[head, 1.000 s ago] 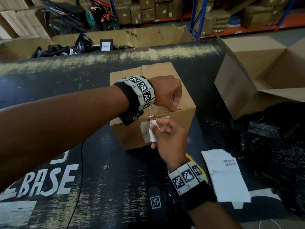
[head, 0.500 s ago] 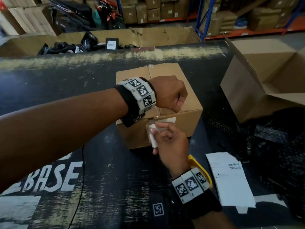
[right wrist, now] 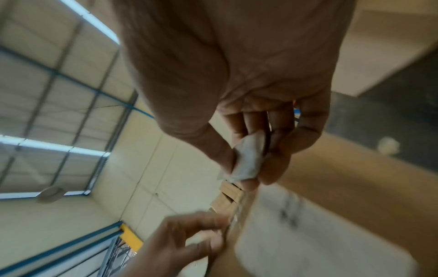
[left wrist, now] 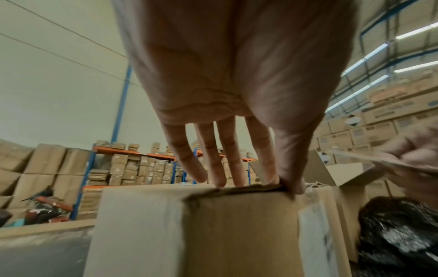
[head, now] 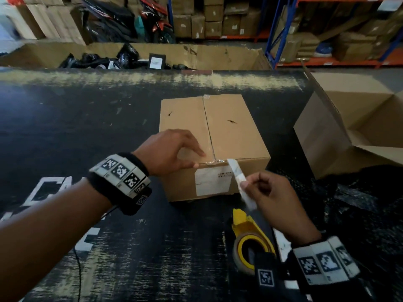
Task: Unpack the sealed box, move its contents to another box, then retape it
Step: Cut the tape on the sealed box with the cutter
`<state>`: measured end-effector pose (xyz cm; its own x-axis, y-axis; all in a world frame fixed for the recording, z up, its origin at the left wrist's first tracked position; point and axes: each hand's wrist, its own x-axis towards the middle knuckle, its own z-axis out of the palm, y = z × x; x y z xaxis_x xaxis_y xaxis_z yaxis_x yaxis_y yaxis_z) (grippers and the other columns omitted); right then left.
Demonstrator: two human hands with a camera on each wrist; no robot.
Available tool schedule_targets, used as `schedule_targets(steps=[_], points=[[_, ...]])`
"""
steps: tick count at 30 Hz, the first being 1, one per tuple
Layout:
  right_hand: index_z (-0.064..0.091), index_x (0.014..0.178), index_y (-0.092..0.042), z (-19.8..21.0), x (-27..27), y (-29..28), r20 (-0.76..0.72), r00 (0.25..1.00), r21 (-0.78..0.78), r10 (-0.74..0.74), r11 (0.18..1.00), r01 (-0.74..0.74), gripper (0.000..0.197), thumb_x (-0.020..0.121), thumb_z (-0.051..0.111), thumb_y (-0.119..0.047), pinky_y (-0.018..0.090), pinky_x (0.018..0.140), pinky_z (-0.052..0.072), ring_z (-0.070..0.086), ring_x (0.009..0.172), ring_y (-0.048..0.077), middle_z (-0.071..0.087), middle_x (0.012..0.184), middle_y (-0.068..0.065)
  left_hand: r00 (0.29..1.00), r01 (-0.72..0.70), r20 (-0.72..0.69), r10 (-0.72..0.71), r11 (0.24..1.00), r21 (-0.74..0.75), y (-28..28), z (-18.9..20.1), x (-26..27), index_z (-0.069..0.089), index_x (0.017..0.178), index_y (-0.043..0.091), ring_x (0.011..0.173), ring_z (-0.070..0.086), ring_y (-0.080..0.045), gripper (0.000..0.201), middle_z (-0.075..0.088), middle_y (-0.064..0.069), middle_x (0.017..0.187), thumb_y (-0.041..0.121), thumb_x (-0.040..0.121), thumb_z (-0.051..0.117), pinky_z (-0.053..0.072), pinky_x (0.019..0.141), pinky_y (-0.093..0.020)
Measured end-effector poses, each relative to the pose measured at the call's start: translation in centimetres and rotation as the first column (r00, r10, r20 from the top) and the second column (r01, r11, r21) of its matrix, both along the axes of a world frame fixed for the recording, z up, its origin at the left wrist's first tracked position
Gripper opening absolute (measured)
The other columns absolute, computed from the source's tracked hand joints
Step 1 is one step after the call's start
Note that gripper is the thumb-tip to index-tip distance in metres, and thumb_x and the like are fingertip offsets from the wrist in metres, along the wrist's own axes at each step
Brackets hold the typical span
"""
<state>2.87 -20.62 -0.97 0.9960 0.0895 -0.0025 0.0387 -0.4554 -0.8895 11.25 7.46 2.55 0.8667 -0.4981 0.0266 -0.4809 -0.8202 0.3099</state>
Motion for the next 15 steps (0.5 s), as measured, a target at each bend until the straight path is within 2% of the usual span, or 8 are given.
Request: schedule_targets(steps=[2,4,6,8,10,11,13,15], points=[[0.066,0.083,-0.018,2.4,2.0,-0.9,0.053,0.998,-0.086,0.040,0.996,-0.035,0.015,0.094,0.066,-0.028,0.041,0.071,0.056,0.068,0.079,0.018,0.070,0.081,0.000,0.999,-0.035,0.016,0.036,0.999,-0.041,0.0,-0.6,-0.6,0.069,0.116,0.049,0.116,0.056,0.000,0.029,0.060,0.024,0.126,0.055,0.088,0.069,0.053,0.098,-0.042],[0.062,0.085,-0.016,5.0,5.2,-0.8,0.090,0.991,-0.197,0.102,0.977,-0.083,0.017,0.096,0.063,-0.029,0.035,0.069,0.050,0.063,0.079,0.016,0.067,0.083,-0.001,0.997,-0.065,0.045,0.069,0.995,-0.078,0.0,-1.3,-1.3,0.070,0.116,0.048,0.117,0.056,0.001,0.028,0.059,0.025,0.128,0.053,0.090,0.066,0.052,0.099,-0.042],[0.062,0.091,-0.012,6.7,9.5,-0.1,0.106,0.977,-0.312,0.186,0.939,-0.145,0.017,0.097,0.060,-0.028,0.036,0.069,0.046,0.059,0.080,0.019,0.065,0.087,0.003,0.992,-0.091,0.077,0.100,0.990,-0.105,0.0,-2.1,-1.9,0.069,0.118,0.049,0.118,0.056,0.002,0.027,0.058,0.027,0.131,0.054,0.092,0.061,0.053,0.098,-0.041],[0.063,0.097,-0.008,6.9,14.6,0.8,0.087,0.967,-0.432,0.240,0.884,-0.181,0.020,0.097,0.059,-0.027,0.039,0.076,0.046,0.059,0.088,0.024,0.065,0.097,0.008,0.985,-0.121,0.103,0.135,0.983,-0.137,-0.1,-2.8,-2.5,0.069,0.119,0.049,0.117,0.056,0.003,0.026,0.058,0.027,0.133,0.052,0.094,0.060,0.055,0.096,-0.039],[0.063,0.096,-0.008,6.5,19.8,1.7,0.031,0.963,-0.512,0.266,0.832,-0.214,0.020,0.096,0.060,-0.028,0.040,0.084,0.046,0.060,0.099,0.029,0.065,0.106,0.010,0.979,-0.138,0.130,0.160,0.977,-0.161,-0.2,-3.3,-3.1,0.070,0.119,0.048,0.116,0.058,0.003,0.027,0.059,0.026,0.134,0.051,0.096,0.057,0.056,0.094,-0.036],[0.062,0.091,-0.010,6.3,22.0,2.1,-0.004,0.960,-0.531,0.281,0.813,-0.240,0.018,0.095,0.060,-0.027,0.039,0.085,0.046,0.060,0.102,0.030,0.064,0.108,0.010,0.976,-0.142,0.140,0.167,0.974,-0.175,-0.3,-3.5,-3.3,0.071,0.119,0.047,0.116,0.058,0.003,0.029,0.059,0.026,0.134,0.053,0.096,0.055,0.056,0.094,-0.035],[0.058,0.084,-0.012,6.2,25.2,3.2,-0.062,0.946,-0.560,0.319,0.773,-0.297,0.018,0.096,0.060,-0.026,0.035,0.077,0.042,0.059,0.098,0.031,0.060,0.102,0.010,0.973,-0.148,0.145,0.180,0.967,-0.206,-0.4,-3.6,-3.5,0.072,0.119,0.045,0.116,0.059,0.004,0.034,0.060,0.024,0.134,0.056,0.094,0.049,0.057,0.093,-0.033],[0.062,0.094,-0.007,6.2,27.3,4.1,-0.105,0.935,-0.595,0.339,0.732,-0.332,0.018,0.097,0.059,-0.024,0.031,0.074,0.036,0.054,0.093,0.027,0.055,0.097,0.010,0.972,-0.154,0.143,0.188,0.963,-0.221,-0.5,-3.7,-3.6,0.072,0.119,0.044,0.117,0.058,0.004,0.036,0.060,0.024,0.135,0.056,0.094,0.048,0.057,0.094,-0.033]])
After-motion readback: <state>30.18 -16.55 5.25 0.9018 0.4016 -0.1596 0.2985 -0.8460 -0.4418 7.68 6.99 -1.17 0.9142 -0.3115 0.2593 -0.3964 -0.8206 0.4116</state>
